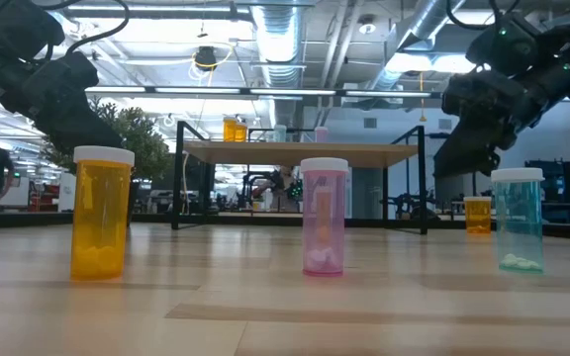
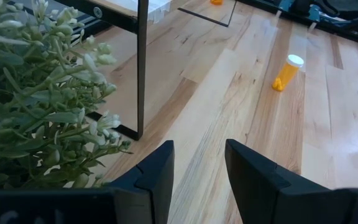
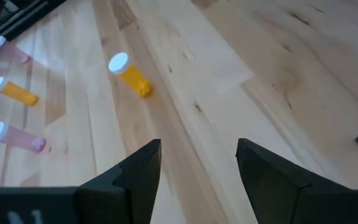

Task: Pick and place medicine bottles onto shelf by color
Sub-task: Put the big orange pill bottle on the shelf

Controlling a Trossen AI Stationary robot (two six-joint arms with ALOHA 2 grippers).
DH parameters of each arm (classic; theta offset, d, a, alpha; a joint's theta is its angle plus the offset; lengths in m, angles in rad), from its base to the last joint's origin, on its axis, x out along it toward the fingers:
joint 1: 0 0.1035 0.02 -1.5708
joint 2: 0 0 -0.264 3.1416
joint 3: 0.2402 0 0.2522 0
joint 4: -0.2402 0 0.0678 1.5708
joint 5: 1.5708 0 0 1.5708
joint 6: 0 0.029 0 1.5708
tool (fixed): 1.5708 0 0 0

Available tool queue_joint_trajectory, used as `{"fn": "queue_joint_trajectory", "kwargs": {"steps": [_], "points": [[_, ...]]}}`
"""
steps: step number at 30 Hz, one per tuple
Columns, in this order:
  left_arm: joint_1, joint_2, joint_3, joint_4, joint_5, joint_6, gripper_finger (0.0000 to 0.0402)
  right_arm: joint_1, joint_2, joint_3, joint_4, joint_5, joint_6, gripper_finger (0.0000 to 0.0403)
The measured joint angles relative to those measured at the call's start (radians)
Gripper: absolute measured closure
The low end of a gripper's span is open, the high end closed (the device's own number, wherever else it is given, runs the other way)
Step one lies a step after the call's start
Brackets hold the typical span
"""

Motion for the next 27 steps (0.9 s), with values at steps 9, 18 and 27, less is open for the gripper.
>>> {"fn": "queue_joint_trajectory", "kwargs": {"steps": [9,18,27], "points": [[0.000,0.000,0.000,0.000,0.000,0.000,0.0272,-0.001,0.000,0.000,-0.101,0.022,0.005,0.0168],[0.000,0.000,0.000,0.000,0.000,0.000,0.0272,-0.003,0.000,0.000,-0.270,0.093,0.049,0.0168],[0.000,0.000,0.000,0.000,0.000,0.000,0.0272,-0.003,-0.001,0.000,-0.350,0.149,0.102,0.0168]]}}
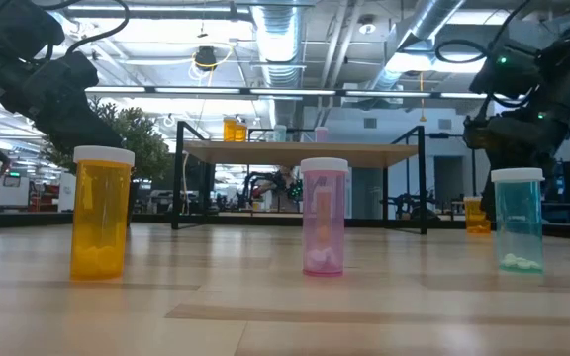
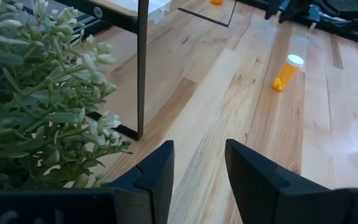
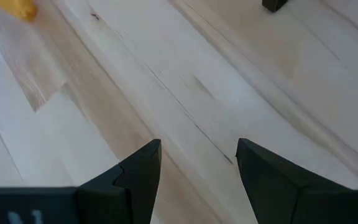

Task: Pick and place medicine bottles onto shelf by color
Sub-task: Put the big orange pill bottle on the shelf

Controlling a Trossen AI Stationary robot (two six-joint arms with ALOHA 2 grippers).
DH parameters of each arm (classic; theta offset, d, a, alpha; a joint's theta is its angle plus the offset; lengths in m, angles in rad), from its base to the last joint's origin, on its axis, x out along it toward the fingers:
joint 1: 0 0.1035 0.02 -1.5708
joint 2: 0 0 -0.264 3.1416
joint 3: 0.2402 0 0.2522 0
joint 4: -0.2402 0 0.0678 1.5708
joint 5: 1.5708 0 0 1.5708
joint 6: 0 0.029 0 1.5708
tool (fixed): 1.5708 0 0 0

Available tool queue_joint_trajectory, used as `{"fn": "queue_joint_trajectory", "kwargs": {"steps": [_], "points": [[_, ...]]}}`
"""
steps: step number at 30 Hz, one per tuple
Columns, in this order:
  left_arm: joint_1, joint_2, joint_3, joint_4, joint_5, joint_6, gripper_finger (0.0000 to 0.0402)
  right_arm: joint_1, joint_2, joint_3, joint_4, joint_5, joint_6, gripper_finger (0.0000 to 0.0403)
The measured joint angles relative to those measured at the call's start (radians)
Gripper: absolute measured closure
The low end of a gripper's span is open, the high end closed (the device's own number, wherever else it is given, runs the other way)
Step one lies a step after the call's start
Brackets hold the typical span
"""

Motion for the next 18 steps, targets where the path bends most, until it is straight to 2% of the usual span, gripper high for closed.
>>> {"fn": "queue_joint_trajectory", "kwargs": {"steps": [11,18], "points": [[0.000,0.000,0.000,0.000,0.000,0.000,0.0272,0.000,0.000,0.005,-0.010,0.000,0.053,0.0168],[0.000,0.000,0.000,0.000,0.000,0.000,0.0272,0.000,0.000,0.097,-0.053,0.020,0.053,0.0168]]}}
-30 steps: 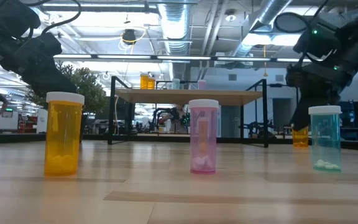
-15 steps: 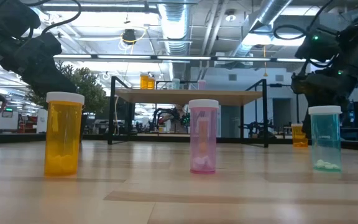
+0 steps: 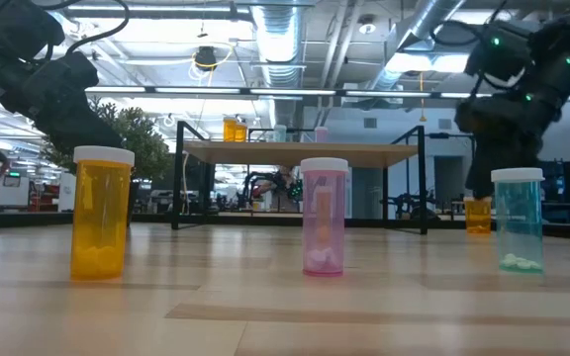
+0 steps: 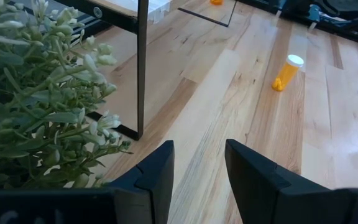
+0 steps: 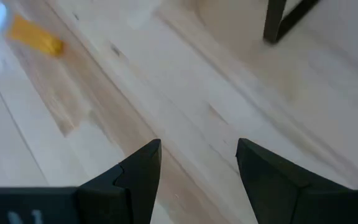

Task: Pick and place medicine bottles onto shelf by color
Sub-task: Put the big orange pill bottle on the shelf

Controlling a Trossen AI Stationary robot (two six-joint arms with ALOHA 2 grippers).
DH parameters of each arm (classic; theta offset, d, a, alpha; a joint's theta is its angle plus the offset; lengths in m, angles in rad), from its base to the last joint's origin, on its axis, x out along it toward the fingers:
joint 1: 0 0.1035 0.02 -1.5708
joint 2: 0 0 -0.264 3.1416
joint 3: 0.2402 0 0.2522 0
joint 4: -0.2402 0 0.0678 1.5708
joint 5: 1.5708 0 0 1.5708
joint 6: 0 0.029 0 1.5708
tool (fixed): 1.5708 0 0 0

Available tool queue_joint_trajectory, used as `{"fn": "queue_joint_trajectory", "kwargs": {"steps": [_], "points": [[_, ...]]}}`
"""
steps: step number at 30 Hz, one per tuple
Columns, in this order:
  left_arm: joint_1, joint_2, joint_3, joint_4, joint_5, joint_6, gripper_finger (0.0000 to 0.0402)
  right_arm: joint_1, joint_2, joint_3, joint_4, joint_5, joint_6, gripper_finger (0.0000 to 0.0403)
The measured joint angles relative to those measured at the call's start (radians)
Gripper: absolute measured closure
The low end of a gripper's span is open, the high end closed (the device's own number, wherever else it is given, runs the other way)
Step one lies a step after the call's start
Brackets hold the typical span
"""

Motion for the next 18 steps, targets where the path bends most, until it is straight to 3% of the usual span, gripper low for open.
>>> {"fn": "queue_joint_trajectory", "kwargs": {"steps": [4,10,12,18], "points": [[0.000,0.000,0.000,0.000,0.000,0.000,0.0272,0.000,0.000,0.087,-0.128,0.125,-0.009,0.0168],[0.000,0.000,0.000,0.000,0.000,0.000,0.0272,0.000,0.000,0.185,-0.285,0.522,0.080,0.0168],[0.000,0.000,0.000,0.000,0.000,0.000,0.0272,-0.008,0.000,0.194,-0.289,0.608,0.107,0.0168],[0.000,0.000,0.000,0.000,0.000,0.000,0.0272,-0.155,0.002,0.201,-0.294,0.636,0.156,0.0168]]}}
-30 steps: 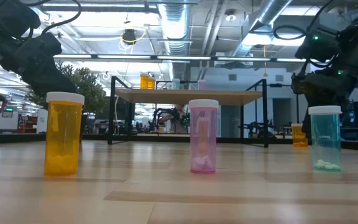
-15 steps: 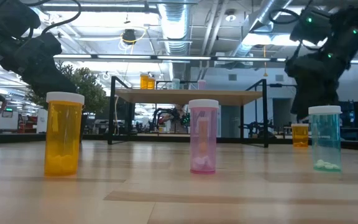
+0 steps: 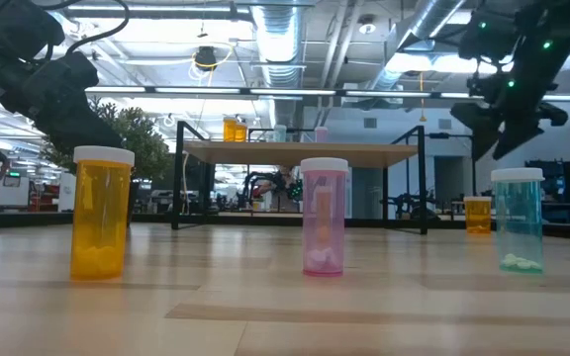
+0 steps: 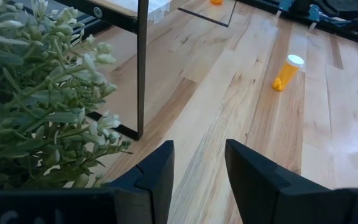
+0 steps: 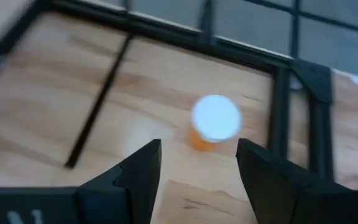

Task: Pick and place medicine bottles onto shelf by color
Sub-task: Put the big orange pill bottle on the shelf

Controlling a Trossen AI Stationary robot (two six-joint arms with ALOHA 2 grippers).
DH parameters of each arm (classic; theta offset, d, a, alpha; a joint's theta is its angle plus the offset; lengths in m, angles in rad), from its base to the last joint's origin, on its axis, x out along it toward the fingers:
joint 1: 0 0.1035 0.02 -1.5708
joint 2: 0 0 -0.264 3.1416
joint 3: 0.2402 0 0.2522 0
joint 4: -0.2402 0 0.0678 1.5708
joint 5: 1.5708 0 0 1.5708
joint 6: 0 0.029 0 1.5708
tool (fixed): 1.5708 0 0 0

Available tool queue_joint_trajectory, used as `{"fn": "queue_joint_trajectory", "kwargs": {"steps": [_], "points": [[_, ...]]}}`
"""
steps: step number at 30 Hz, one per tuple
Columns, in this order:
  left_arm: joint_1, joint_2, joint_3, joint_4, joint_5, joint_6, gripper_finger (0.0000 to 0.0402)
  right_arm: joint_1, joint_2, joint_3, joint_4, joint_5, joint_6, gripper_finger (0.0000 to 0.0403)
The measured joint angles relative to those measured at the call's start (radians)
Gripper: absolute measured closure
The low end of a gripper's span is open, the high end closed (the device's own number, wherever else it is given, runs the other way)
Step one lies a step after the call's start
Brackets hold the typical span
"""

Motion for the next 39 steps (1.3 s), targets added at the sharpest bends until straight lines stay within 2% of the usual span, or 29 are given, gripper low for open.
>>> {"fn": "queue_joint_trajectory", "kwargs": {"steps": [3,8,14,34,39], "points": [[0.000,0.000,0.000,0.000,0.000,0.000,0.0272,-0.104,0.014,0.000,0.001,-0.040,-0.008,0.0168],[0.000,0.000,0.000,0.000,0.000,0.000,0.0272,-0.276,0.057,0.000,0.075,-0.188,-0.111,0.0168],[0.000,0.000,0.000,0.000,0.000,0.000,0.0272,-0.388,0.141,0.000,0.206,-0.293,-0.218,0.0168],[0.000,0.000,0.000,0.000,0.000,0.000,0.0272,-0.360,0.159,0.001,0.206,-0.265,-0.209,0.0168],[0.000,0.000,0.000,0.000,0.000,0.000,0.0272,-0.344,0.158,0.001,0.208,-0.264,-0.218,0.0149]]}}
